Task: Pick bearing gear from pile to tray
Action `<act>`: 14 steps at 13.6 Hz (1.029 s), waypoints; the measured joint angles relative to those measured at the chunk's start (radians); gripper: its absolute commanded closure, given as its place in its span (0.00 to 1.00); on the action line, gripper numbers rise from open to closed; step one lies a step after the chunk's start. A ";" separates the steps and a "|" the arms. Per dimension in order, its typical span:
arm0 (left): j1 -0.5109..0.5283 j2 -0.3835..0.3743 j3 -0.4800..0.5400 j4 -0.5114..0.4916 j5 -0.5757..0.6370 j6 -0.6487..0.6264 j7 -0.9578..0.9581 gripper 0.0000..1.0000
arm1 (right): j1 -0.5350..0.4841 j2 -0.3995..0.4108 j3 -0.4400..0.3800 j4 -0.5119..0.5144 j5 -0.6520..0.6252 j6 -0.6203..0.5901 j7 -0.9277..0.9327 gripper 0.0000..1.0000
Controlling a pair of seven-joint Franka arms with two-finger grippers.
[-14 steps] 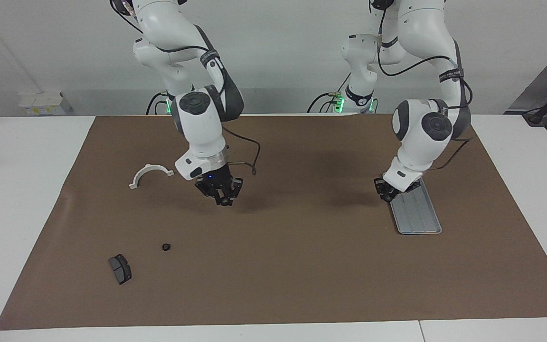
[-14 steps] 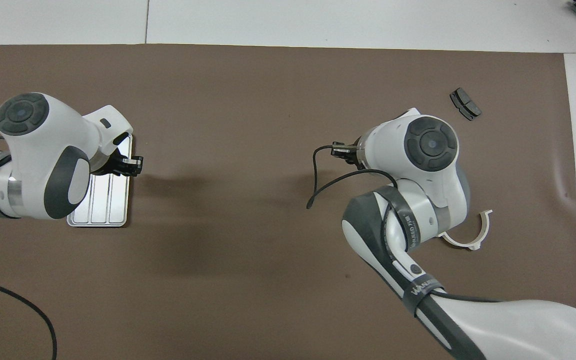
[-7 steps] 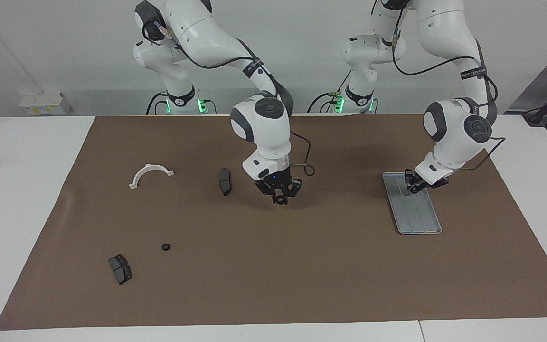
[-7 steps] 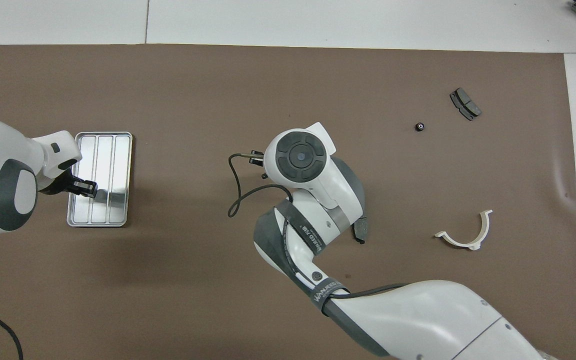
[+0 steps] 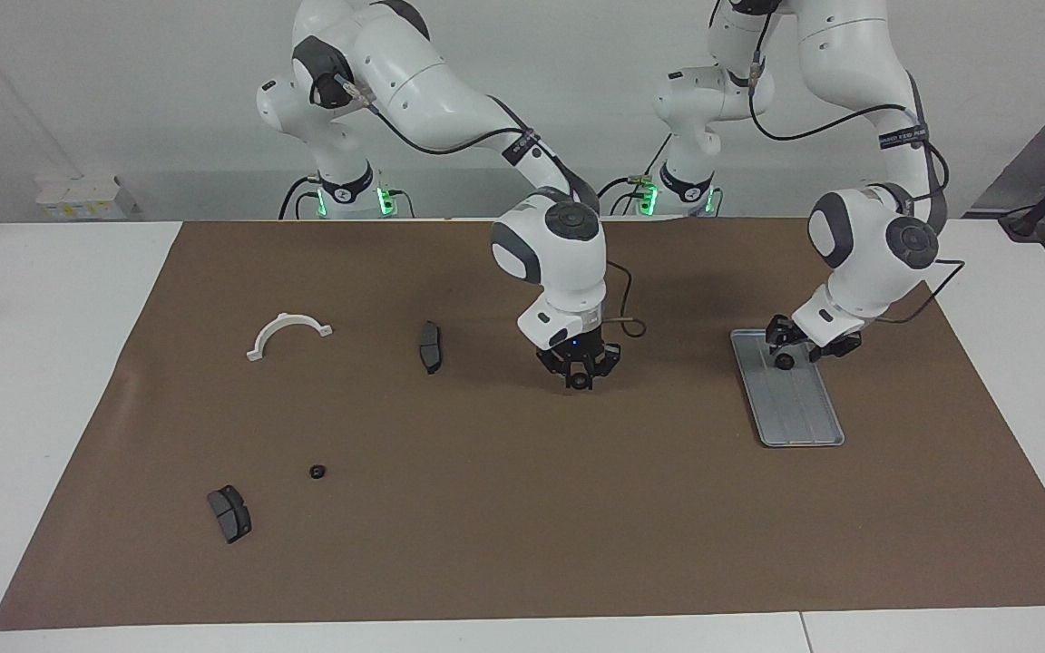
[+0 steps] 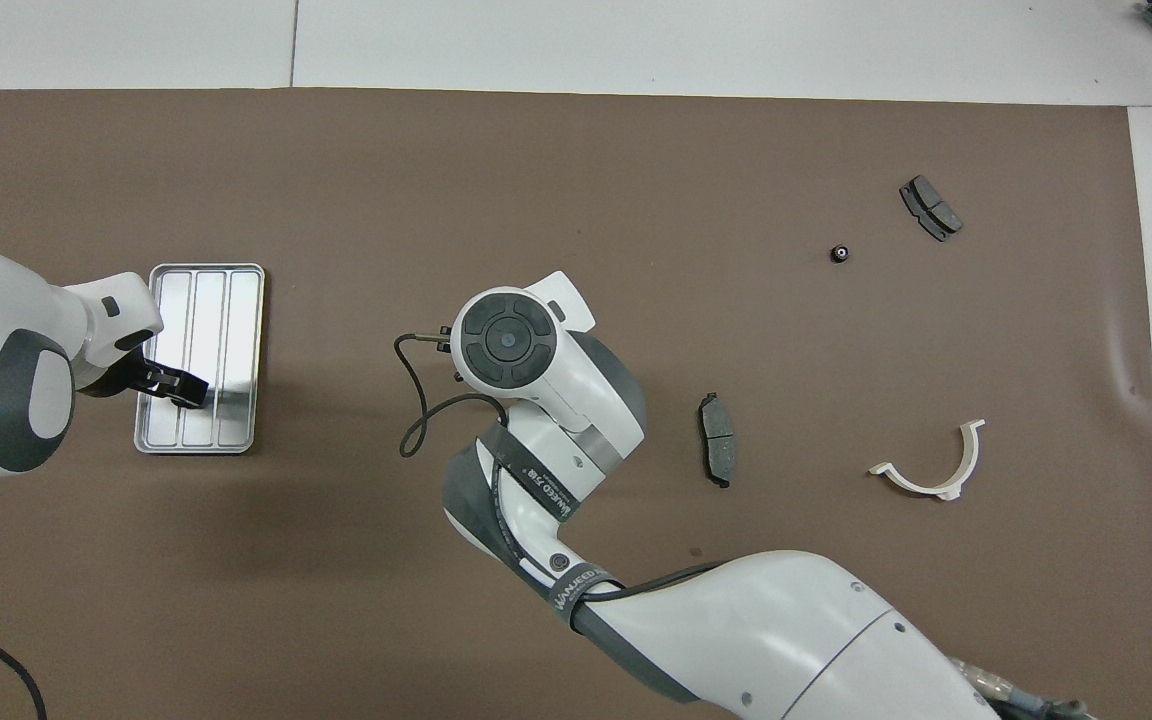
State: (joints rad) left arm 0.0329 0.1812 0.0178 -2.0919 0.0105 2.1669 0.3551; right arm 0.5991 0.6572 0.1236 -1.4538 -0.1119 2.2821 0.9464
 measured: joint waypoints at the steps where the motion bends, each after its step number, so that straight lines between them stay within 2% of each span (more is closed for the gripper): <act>1: -0.001 0.000 -0.002 0.006 -0.001 0.003 -0.001 0.13 | 0.010 0.001 0.000 -0.004 0.000 0.000 0.000 1.00; 3: -0.027 -0.001 -0.007 0.030 -0.021 0.008 -0.035 0.15 | 0.026 0.000 0.000 -0.026 0.000 0.016 0.000 1.00; 4: -0.052 -0.001 -0.008 0.043 -0.034 0.008 -0.071 0.15 | 0.033 0.000 0.000 -0.045 0.000 0.039 0.000 0.86; 5: -0.079 -0.001 -0.010 0.055 -0.040 0.009 -0.113 0.16 | 0.037 0.000 0.000 -0.063 0.000 0.058 0.000 0.27; 6: -0.105 0.000 -0.011 0.066 -0.046 0.009 -0.156 0.18 | 0.039 0.000 0.000 -0.073 -0.001 0.064 0.000 0.00; 10: -0.171 0.010 -0.013 0.109 -0.138 0.036 -0.266 0.21 | 0.027 -0.031 -0.010 -0.076 -0.001 0.063 0.000 0.00; 14: -0.300 0.028 -0.015 0.125 -0.162 0.140 -0.515 0.24 | -0.085 -0.150 -0.018 -0.136 -0.006 0.029 -0.048 0.00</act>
State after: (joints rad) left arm -0.2676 0.2091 0.0027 -1.9671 -0.1512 2.3066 -0.1598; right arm 0.5136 0.5074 0.1054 -1.5899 -0.1181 2.3108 0.8982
